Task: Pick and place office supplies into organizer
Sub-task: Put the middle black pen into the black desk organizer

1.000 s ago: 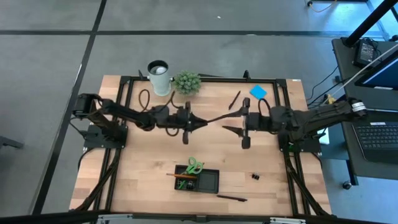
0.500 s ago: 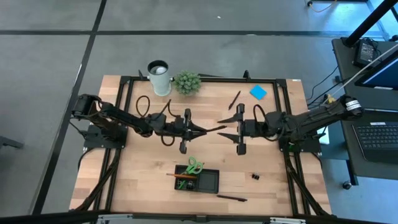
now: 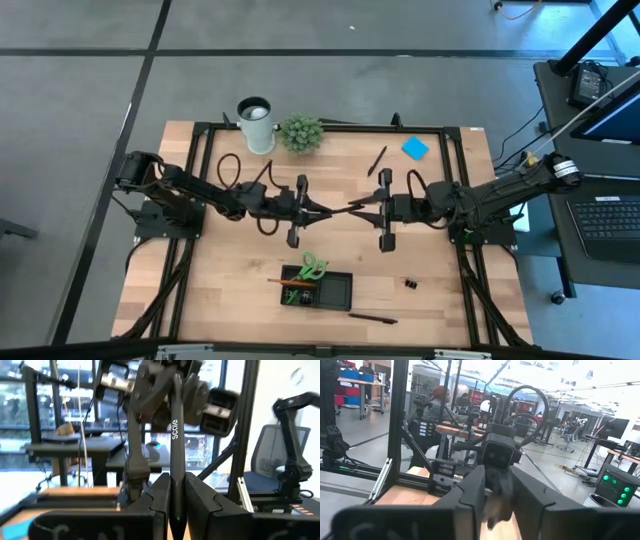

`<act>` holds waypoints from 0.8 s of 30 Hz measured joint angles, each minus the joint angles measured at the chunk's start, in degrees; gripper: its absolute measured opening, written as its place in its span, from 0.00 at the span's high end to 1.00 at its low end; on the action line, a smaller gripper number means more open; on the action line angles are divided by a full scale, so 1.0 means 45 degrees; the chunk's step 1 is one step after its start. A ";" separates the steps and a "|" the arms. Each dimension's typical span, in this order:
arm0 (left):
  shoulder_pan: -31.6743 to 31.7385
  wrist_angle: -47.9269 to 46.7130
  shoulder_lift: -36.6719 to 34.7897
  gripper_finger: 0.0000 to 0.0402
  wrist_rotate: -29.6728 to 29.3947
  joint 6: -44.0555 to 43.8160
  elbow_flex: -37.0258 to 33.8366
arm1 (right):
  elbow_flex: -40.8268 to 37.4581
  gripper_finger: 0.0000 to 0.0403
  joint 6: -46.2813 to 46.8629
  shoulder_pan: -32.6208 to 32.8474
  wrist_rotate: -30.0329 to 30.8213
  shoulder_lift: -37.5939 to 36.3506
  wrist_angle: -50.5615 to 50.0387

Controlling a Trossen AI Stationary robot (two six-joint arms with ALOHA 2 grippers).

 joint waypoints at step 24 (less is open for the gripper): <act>0.0012 -0.0568 -0.0019 0.71 -0.0347 -0.0248 0.0029 | 0.0000 0.87 0.0348 0.0032 -0.0358 0.0000 0.0029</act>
